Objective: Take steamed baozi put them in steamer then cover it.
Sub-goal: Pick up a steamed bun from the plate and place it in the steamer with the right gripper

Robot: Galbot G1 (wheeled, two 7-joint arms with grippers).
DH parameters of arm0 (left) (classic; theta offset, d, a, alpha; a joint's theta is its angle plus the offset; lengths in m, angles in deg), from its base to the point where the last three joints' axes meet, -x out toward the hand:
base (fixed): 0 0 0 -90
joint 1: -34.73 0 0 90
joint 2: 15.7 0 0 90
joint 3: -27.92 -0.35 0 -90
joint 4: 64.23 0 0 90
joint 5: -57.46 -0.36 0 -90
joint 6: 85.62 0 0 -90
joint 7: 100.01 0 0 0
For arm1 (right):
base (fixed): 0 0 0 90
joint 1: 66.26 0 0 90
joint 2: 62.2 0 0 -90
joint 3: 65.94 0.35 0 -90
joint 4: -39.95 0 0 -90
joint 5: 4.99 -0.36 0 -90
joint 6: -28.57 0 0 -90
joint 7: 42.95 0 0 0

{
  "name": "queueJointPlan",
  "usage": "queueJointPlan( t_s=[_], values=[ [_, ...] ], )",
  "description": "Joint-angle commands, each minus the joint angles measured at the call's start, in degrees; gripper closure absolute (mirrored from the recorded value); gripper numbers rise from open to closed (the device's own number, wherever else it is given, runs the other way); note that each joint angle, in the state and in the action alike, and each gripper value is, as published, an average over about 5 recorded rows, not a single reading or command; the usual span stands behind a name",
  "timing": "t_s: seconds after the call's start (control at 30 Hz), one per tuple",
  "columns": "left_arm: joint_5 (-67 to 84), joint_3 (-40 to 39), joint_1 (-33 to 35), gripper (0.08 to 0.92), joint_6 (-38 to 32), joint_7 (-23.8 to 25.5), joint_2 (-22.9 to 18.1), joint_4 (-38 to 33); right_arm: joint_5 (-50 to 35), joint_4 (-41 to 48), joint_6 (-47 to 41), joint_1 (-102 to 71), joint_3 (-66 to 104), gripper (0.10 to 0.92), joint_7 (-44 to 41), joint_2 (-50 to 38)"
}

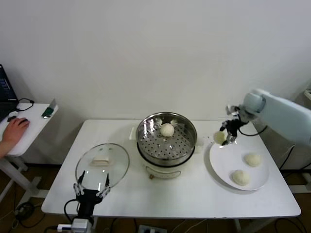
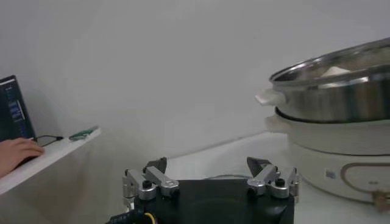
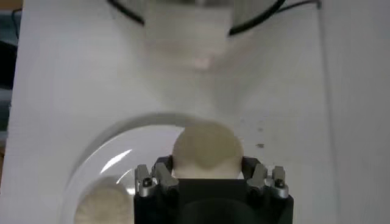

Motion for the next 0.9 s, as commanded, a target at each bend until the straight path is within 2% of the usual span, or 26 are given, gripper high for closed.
queueJointPlan(
  t_s=[0.03, 0.4, 0.9],
  values=[
    [-1.6, -1.8, -0.2, 0.177, 0.4, 0.3, 0.0, -1.1, -14.9, 0.2, -2.4, 16.6, -11.1, 0.32, -0.1, 10.1],
    [-2.9, -2.7, 1.1, 0.177, 0.2, 0.7, -0.7, -2.4, -23.5, -2.3, -7.8, 13.8, -12.1, 0.315, 3.3, 23.5],
    [-2.9, -2.3, -0.4, 0.177, 0.6, 1.3, -0.1, -1.8, -22.4, -0.8, -8.5, 2.6, -14.2, 0.313, 6.2, 31.6]
  ],
)
